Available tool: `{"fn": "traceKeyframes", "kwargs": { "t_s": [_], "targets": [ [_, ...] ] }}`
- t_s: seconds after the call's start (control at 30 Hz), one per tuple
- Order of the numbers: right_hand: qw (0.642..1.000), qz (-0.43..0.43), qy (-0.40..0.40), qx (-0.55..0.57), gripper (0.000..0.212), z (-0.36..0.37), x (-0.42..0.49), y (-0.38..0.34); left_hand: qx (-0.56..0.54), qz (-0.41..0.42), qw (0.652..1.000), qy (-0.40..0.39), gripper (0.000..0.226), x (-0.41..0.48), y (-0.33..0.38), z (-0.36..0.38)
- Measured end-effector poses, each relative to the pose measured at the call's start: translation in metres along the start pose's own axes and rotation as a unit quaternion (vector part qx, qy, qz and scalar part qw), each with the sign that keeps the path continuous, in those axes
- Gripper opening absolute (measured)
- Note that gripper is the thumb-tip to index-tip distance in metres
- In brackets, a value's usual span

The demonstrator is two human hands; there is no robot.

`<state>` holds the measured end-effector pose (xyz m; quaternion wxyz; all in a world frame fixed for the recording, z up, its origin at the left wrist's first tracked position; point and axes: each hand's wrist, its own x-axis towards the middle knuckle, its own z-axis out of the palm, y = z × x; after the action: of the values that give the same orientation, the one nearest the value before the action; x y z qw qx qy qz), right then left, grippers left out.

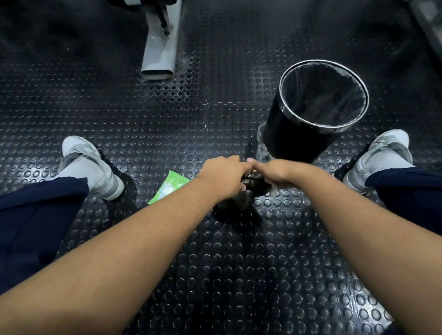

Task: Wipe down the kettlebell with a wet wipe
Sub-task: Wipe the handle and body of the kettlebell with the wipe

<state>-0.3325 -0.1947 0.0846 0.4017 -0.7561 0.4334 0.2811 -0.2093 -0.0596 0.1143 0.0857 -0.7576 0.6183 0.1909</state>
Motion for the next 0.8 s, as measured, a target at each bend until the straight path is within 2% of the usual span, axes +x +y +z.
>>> {"fn": "traceKeyframes", "kwargs": {
  "t_s": [0.13, 0.27, 0.37, 0.43, 0.47, 0.5, 0.6, 0.73, 0.8],
  "targets": [
    [1.000, 0.011, -0.004, 0.023, 0.087, -0.018, -0.013, -0.010, 0.004, 0.005, 1.000, -0.013, 0.036, 0.004, -0.001, -0.004],
    [1.000, -0.002, 0.016, 0.025, 0.085, 0.005, -0.003, -0.014, 0.003, 0.010, 1.000, -0.019, 0.043, 0.004, -0.001, -0.007],
    [0.994, 0.029, 0.023, 0.102, 0.094, 0.025, 0.007, 0.006, -0.009, 0.008, 1.000, -0.023, 0.040, 0.004, -0.001, -0.007],
    [0.974, 0.053, 0.022, 0.218, 0.108, 0.037, 0.015, 0.021, -0.013, 0.005, 1.000, -0.027, 0.036, 0.005, -0.001, -0.007],
    [0.951, 0.070, 0.022, 0.299, 0.113, 0.044, 0.017, 0.026, -0.015, 0.003, 0.999, -0.029, 0.035, 0.005, -0.002, -0.008],
    [0.915, 0.087, 0.018, 0.394, 0.108, 0.048, 0.013, 0.027, -0.016, 0.003, 0.999, -0.029, 0.034, 0.006, -0.003, -0.008],
    [0.773, 0.121, 0.020, 0.623, 0.082, 0.057, -0.006, 0.021, -0.022, 0.006, 0.999, -0.025, 0.034, 0.006, -0.004, -0.008],
    [0.647, 0.140, 0.014, 0.749, 0.083, 0.068, -0.014, 0.005, -0.018, 0.010, 1.000, -0.020, 0.033, 0.006, -0.003, -0.007],
    [0.594, 0.145, 0.037, 0.791, 0.083, 0.062, -0.014, -0.005, -0.018, 0.014, 1.000, -0.017, 0.033, 0.005, -0.003, -0.008]
  ]
}}
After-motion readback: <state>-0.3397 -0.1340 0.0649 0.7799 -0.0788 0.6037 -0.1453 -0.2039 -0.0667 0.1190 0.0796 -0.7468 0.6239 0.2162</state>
